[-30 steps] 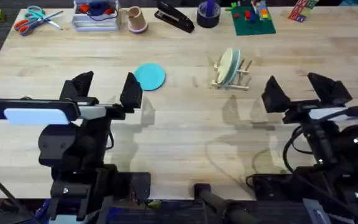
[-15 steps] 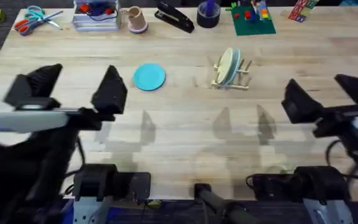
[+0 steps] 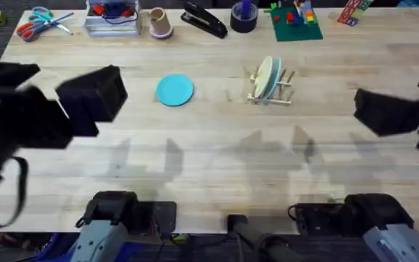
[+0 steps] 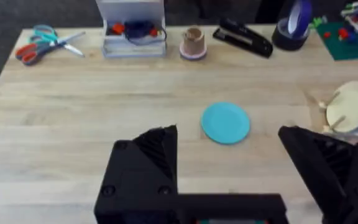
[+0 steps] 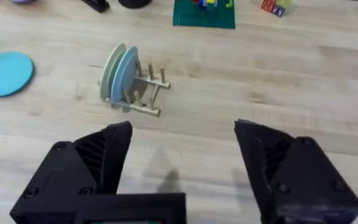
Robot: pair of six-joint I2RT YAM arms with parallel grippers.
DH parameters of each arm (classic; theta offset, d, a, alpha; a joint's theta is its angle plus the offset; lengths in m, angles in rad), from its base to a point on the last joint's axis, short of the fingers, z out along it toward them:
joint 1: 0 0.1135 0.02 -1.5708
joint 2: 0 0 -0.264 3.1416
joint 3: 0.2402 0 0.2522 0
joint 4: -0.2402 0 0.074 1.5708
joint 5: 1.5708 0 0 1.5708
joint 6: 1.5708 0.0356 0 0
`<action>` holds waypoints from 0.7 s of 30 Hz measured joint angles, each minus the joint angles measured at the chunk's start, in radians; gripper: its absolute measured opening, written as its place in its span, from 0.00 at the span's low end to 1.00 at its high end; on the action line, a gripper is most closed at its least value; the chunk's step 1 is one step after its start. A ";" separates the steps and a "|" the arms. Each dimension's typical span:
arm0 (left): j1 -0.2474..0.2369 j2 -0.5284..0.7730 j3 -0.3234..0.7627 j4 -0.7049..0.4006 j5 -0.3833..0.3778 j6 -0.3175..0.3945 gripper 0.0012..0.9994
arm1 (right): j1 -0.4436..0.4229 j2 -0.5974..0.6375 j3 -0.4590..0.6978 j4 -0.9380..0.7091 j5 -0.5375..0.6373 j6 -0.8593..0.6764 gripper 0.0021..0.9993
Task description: Pick up the plates from the table one by one and place each into a slot on the dish rack.
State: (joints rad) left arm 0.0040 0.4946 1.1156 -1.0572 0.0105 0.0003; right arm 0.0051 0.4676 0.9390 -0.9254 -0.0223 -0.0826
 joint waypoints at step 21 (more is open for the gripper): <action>0.000 0.672 0.591 -0.531 0.027 0.000 0.99 | 0.000 0.525 0.542 -0.341 0.000 -0.004 0.99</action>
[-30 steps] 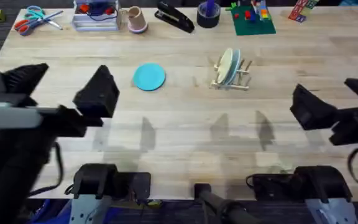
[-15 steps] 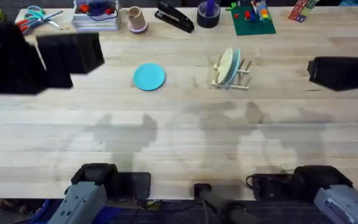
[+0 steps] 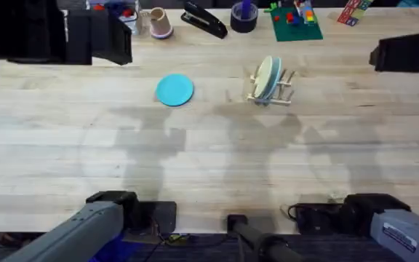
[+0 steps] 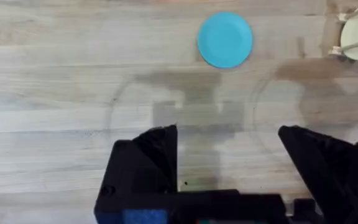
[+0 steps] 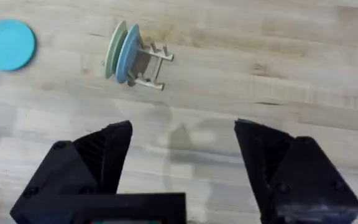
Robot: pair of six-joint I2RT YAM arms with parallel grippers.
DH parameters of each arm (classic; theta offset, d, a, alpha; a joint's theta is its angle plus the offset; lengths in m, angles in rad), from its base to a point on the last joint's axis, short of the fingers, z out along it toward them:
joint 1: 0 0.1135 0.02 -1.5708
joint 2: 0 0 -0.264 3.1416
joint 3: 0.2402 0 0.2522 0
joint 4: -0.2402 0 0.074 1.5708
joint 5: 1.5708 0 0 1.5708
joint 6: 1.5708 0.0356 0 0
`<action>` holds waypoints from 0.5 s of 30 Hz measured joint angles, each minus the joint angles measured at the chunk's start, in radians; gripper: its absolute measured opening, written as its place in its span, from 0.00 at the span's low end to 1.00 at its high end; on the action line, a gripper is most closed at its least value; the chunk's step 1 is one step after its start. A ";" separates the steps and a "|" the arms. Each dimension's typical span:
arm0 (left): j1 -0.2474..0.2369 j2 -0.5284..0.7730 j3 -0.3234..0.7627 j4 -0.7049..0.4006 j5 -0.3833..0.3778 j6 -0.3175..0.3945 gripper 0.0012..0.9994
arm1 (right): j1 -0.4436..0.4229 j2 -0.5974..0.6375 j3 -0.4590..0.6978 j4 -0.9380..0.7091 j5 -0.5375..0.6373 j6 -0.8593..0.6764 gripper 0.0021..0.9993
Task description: Pick up the plates from the table one by one and place each into a slot on the dish rack.
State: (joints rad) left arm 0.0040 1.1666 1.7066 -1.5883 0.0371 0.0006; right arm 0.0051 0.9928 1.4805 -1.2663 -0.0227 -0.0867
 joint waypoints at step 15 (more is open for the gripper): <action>0.000 0.063 0.006 -0.002 0.005 0.003 0.33 | 0.000 0.001 0.009 0.008 0.000 -0.012 0.99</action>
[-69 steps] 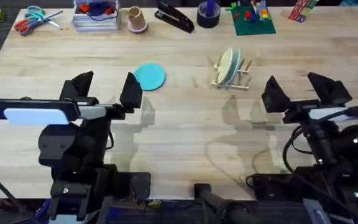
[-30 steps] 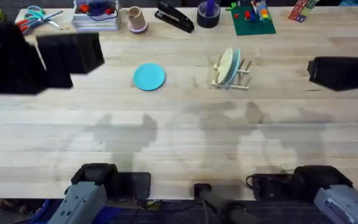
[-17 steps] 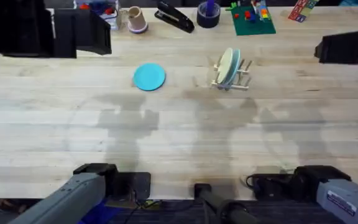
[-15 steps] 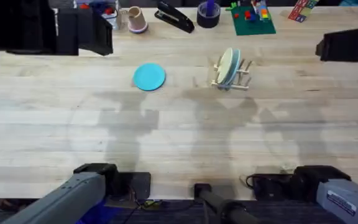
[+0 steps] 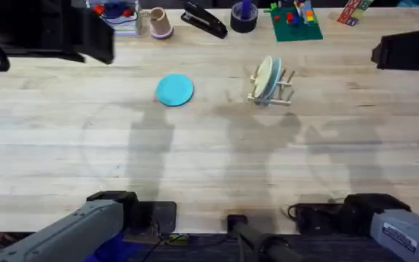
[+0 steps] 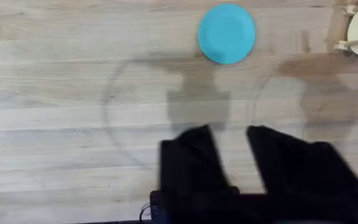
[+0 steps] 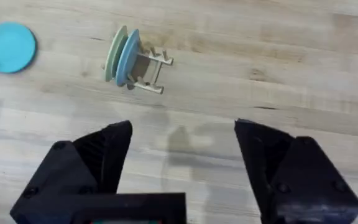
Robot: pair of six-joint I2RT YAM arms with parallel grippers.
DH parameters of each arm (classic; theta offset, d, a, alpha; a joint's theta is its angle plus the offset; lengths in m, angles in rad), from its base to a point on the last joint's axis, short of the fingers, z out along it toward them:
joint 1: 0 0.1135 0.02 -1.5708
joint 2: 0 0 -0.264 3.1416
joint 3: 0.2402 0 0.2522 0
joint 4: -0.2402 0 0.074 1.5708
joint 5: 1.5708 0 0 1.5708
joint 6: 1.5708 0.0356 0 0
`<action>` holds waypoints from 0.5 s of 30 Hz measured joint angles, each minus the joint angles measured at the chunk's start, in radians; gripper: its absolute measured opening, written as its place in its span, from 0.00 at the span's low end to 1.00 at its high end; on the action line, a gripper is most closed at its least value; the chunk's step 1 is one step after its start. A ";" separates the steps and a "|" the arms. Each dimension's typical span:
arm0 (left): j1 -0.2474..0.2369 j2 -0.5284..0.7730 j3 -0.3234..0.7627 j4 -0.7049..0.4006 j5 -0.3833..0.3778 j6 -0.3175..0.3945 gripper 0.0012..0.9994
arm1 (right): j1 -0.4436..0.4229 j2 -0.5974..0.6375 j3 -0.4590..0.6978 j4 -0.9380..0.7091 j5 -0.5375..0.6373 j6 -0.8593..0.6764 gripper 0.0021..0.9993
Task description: Pick up the plates from the table one by one and place each into a slot on the dish rack.
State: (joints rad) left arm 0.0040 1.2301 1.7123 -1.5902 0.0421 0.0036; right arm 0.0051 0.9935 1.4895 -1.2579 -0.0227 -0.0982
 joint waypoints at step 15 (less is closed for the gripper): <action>0.046 0.000 0.000 0.000 0.112 0.013 0.04 | 0.000 0.000 0.000 0.000 0.000 0.000 0.99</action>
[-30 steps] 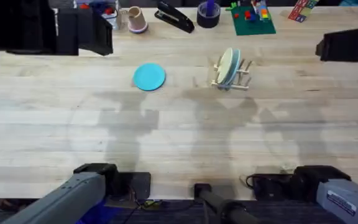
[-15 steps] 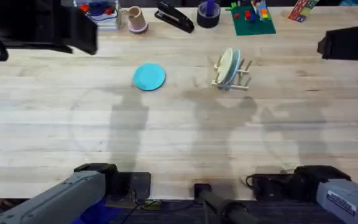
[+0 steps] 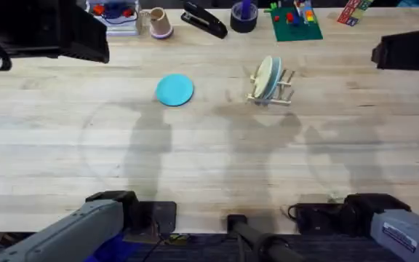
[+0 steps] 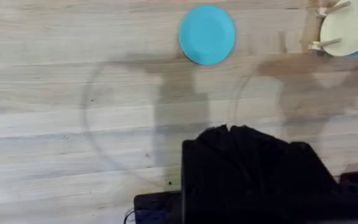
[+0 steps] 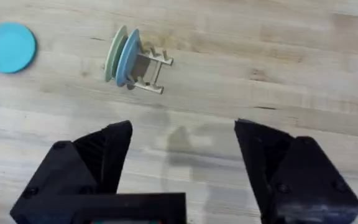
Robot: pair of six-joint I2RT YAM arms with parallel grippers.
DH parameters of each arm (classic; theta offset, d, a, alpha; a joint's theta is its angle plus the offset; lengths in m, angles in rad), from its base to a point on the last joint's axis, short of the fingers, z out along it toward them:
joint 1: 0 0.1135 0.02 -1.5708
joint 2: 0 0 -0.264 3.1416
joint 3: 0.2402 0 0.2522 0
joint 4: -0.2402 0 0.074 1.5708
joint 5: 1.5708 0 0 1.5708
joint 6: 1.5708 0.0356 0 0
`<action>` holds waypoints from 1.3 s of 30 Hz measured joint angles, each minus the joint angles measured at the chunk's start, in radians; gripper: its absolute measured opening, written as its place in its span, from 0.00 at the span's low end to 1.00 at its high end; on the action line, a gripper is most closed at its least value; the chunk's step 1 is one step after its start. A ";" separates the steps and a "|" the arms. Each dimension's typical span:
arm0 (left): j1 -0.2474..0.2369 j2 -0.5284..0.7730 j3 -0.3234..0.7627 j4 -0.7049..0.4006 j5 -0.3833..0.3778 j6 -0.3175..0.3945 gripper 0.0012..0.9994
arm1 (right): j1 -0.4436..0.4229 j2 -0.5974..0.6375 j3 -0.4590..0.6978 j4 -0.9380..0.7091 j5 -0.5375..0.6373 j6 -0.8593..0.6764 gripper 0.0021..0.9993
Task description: Pick up the plates from the table one by one and place each into a slot on the dish rack.
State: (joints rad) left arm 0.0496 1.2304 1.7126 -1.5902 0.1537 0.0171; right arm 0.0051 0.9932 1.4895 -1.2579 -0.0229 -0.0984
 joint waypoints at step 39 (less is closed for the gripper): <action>0.261 0.457 -0.307 0.286 0.510 0.325 0.04 | 0.000 0.000 0.000 0.000 0.000 -0.003 0.99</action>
State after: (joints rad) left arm 0.3111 1.6879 1.4059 -1.3046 0.6635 0.3423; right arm 0.0051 0.9932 1.4895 -1.2575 -0.0230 -0.1013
